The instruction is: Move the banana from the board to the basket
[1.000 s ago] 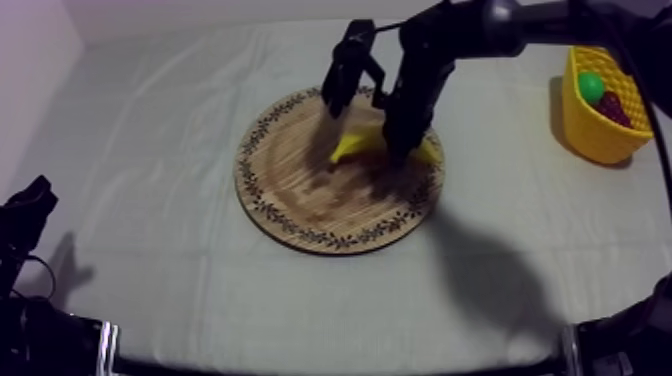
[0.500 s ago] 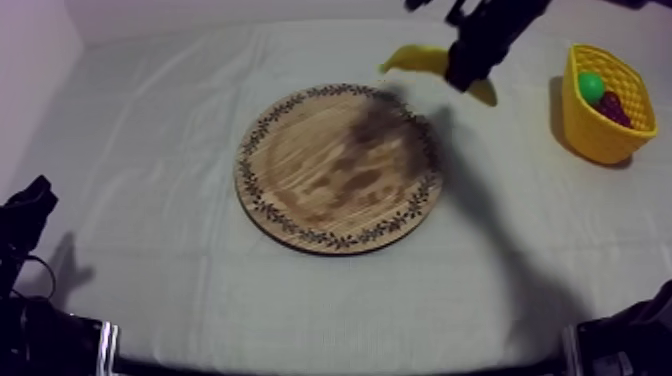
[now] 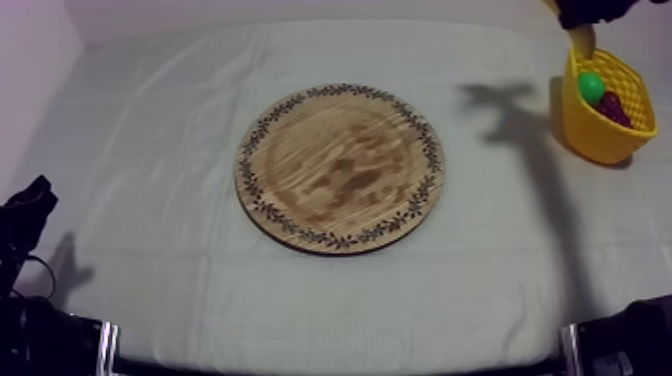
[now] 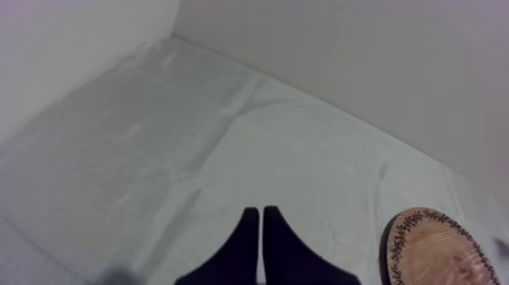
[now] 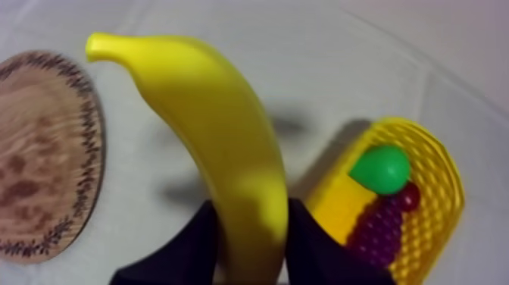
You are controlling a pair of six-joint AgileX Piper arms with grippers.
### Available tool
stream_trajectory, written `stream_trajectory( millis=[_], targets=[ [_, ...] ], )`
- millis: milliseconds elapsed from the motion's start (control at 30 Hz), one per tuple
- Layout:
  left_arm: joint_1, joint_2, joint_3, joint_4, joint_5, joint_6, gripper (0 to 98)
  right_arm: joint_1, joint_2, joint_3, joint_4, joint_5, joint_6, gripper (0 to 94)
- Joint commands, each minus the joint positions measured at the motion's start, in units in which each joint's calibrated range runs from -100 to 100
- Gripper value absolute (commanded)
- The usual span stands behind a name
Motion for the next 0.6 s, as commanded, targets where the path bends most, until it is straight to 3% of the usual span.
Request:
stream_trajectory(
  millis=[0,300,567],
  targets=[
    [0.0,0.0,0.0,-0.02,0.0,0.0,0.1,5.0,0.4,-0.1,0.3,-1.2,-0.4,20.3],
    [0.0,0.0,0.0,-0.02,0.0,0.0,0.1,11.2,4.3,1.4,2.1,-3.9,-2.7,27.1],
    [0.0,0.0,0.0,-0.02,0.0,0.0,0.1,11.5,2.6,4.7,3.7,-5.4,-5.4,56.6]
  ],
)
